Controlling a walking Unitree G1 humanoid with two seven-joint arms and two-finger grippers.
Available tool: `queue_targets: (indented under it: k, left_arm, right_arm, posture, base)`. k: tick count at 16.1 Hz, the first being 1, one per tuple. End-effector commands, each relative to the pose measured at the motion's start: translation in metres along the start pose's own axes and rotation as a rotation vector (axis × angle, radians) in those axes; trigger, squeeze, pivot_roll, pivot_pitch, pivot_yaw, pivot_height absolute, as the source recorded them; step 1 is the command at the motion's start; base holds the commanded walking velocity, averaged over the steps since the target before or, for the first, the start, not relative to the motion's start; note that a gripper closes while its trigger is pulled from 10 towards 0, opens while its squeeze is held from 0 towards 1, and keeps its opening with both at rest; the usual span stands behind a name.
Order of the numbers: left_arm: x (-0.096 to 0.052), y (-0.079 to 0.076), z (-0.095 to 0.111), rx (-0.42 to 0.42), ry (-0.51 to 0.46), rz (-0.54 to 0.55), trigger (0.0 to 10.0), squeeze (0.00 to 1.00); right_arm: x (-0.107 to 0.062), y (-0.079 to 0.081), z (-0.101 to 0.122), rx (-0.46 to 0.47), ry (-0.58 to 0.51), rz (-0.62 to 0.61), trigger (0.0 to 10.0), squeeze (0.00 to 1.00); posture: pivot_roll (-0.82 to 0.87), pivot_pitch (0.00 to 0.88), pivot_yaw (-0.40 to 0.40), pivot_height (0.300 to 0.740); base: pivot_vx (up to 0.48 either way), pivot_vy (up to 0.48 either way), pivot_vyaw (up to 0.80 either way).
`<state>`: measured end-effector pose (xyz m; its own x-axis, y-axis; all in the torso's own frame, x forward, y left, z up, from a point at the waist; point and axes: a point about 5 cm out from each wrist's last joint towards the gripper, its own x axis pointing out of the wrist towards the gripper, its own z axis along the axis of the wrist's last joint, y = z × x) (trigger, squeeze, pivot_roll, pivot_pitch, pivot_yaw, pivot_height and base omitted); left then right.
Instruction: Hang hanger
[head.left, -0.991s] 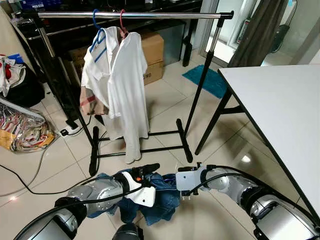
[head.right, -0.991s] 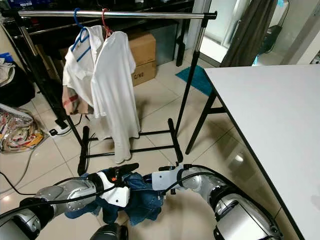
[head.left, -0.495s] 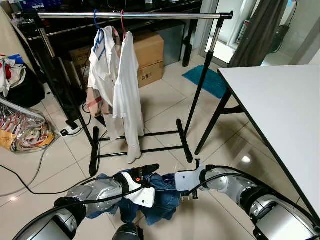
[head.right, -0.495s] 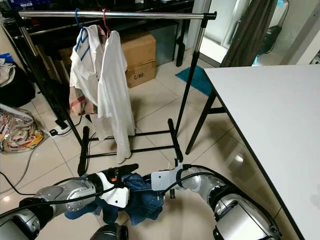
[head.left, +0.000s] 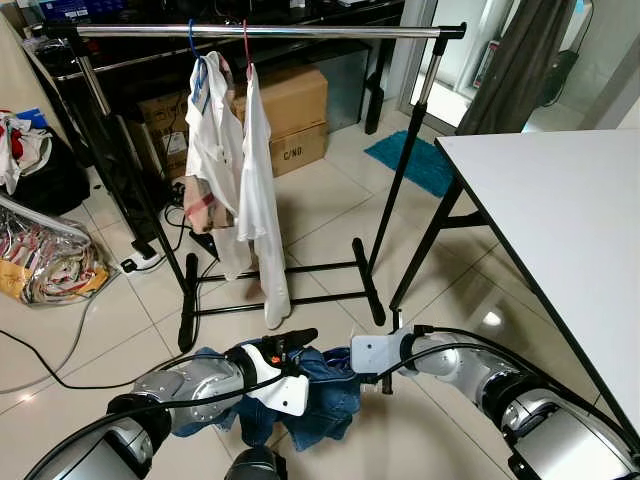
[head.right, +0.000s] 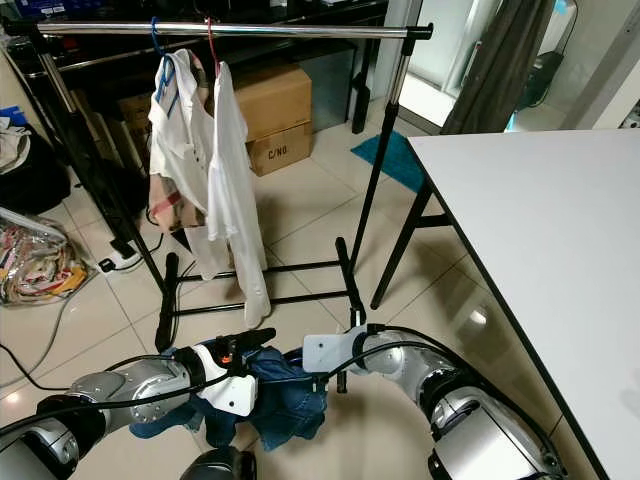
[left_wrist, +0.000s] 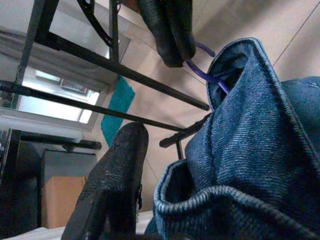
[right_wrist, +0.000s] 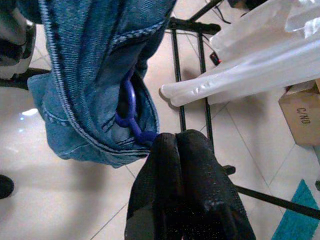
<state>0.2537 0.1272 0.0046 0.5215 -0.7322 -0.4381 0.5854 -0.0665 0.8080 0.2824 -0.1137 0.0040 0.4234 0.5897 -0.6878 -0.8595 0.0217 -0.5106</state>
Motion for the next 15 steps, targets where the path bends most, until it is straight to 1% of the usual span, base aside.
queue_targets:
  k: [1,4,5,6,7,8,11,13,14,15]
  left_arm:
    - [0.001,0.006,0.001,0.018,-0.018,0.019,0.0,0.00]
    - [0.001,0.006,0.001,0.020,-0.017,0.019,0.0,0.00]
    - [0.001,0.006,0.001,0.021,-0.016,0.019,0.0,0.00]
    - [0.001,0.007,0.001,0.022,-0.017,0.019,0.0,0.00]
    - [0.001,0.007,0.001,0.023,-0.018,0.019,0.0,0.00]
    - [0.001,0.007,0.001,0.025,-0.018,0.018,0.0,0.00]
    - [0.001,0.008,0.000,0.040,-0.019,0.013,0.0,0.00]
    - [-0.001,0.010,-0.002,0.066,-0.018,0.007,0.0,0.00]
    - [-0.002,0.012,-0.003,0.084,-0.018,0.007,0.0,0.00]
    - [-0.003,0.013,-0.004,0.088,-0.019,0.008,0.0,0.00]
  right_arm:
    - [-0.005,-0.010,-0.002,0.006,-0.003,-0.037,0.0,0.00]
    - [-0.007,-0.013,-0.004,0.008,0.007,-0.047,0.0,0.00]
    - [-0.008,-0.015,-0.005,0.015,0.010,-0.053,2.7,0.00]
    - [-0.010,-0.016,-0.006,0.016,0.006,-0.053,6.5,0.00]
    - [-0.011,-0.018,-0.006,0.020,0.005,-0.052,10.0,0.00]
    - [-0.012,-0.020,-0.006,0.020,0.004,-0.056,10.0,1.00]
    - [-0.015,-0.025,-0.008,-0.013,0.020,-0.039,10.0,1.00]
    - [-0.016,-0.026,-0.012,-0.050,0.056,-0.023,10.0,1.00]
    - [-0.017,-0.028,-0.013,-0.058,0.070,-0.022,10.0,0.70]
    - [-0.018,-0.028,-0.014,-0.060,0.073,-0.022,10.0,0.70]
  posture:
    - [0.27,0.016,-0.001,0.740]
    - [0.27,0.017,0.000,0.740]
    - [0.27,0.016,0.000,0.740]
    - [0.27,0.016,0.000,0.740]
    - [0.27,0.015,0.000,0.740]
    - [0.27,0.015,0.000,0.740]
    - [0.27,0.012,0.001,0.740]
    - [0.27,0.010,0.001,0.740]
    - [0.27,0.008,0.001,0.740]
    - [0.27,0.008,0.001,0.740]
  base:
    - [0.000,0.000,0.00]
    - [0.000,0.000,0.00]
    - [0.000,0.000,0.00]
    - [0.000,0.000,0.00]
    - [0.000,0.000,0.00]
    - [0.000,0.000,0.00]
    - [0.000,0.000,0.00]
    - [0.000,0.000,0.00]
    - [0.000,0.000,0.00]
    - [0.000,0.000,0.00]
